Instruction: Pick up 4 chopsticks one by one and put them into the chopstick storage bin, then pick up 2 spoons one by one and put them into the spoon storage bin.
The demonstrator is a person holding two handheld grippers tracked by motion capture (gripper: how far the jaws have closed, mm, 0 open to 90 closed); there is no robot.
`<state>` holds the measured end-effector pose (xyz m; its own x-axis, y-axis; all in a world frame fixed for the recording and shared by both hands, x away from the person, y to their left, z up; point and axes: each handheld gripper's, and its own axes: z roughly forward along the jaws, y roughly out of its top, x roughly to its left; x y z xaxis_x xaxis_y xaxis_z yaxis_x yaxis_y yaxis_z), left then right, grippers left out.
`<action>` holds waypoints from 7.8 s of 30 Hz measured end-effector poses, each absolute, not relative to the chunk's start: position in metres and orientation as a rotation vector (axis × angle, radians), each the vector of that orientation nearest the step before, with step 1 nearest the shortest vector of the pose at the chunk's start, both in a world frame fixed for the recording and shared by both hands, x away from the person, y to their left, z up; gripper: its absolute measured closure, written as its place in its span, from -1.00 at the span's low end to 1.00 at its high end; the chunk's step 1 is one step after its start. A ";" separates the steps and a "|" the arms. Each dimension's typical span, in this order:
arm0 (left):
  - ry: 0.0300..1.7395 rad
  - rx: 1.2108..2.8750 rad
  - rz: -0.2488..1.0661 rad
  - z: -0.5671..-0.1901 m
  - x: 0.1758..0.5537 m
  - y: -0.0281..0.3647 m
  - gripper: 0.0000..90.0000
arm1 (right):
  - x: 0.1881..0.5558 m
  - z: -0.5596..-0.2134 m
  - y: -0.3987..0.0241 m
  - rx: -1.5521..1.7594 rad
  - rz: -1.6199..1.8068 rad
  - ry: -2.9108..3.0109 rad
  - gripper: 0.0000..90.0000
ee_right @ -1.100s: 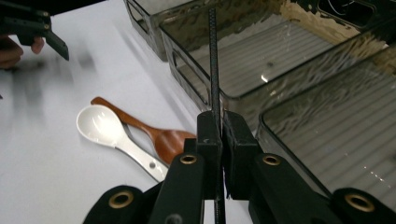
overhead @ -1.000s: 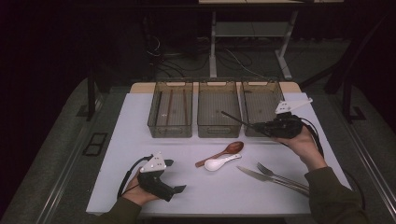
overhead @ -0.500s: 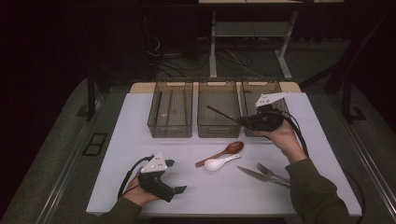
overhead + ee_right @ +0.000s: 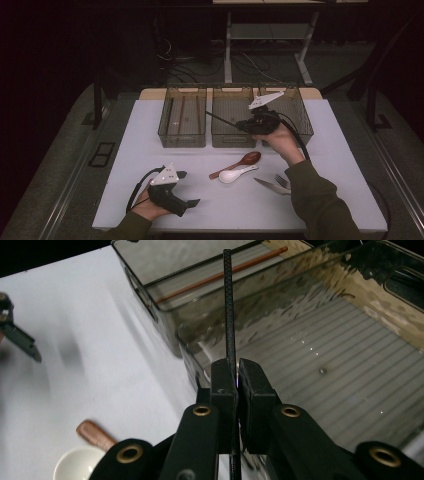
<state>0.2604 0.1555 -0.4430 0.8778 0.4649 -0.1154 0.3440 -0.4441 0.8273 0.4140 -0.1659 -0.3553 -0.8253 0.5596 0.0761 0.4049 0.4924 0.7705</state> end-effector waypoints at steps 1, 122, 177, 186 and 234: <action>0.584 2.077 0.158 -0.443 0.260 0.155 -1.00 | 0.415 -0.354 -0.162 0.841 1.236 2.549 0.91; 0.581 2.084 0.151 -0.441 0.260 0.159 -1.00 | 0.396 -0.370 -0.164 0.882 1.355 2.547 -0.49; 0.620 2.069 0.164 -0.430 0.274 0.149 -0.67 | 0.282 -0.438 -0.310 1.063 1.300 2.342 -0.64; 0.637 2.071 0.133 -0.426 0.284 0.137 -0.30 | 0.284 -0.438 -0.310 1.063 1.309 2.334 -0.64; 0.598 2.183 0.115 -0.444 0.319 0.056 0.14 | 0.283 -0.436 -0.308 1.049 1.324 2.335 -0.64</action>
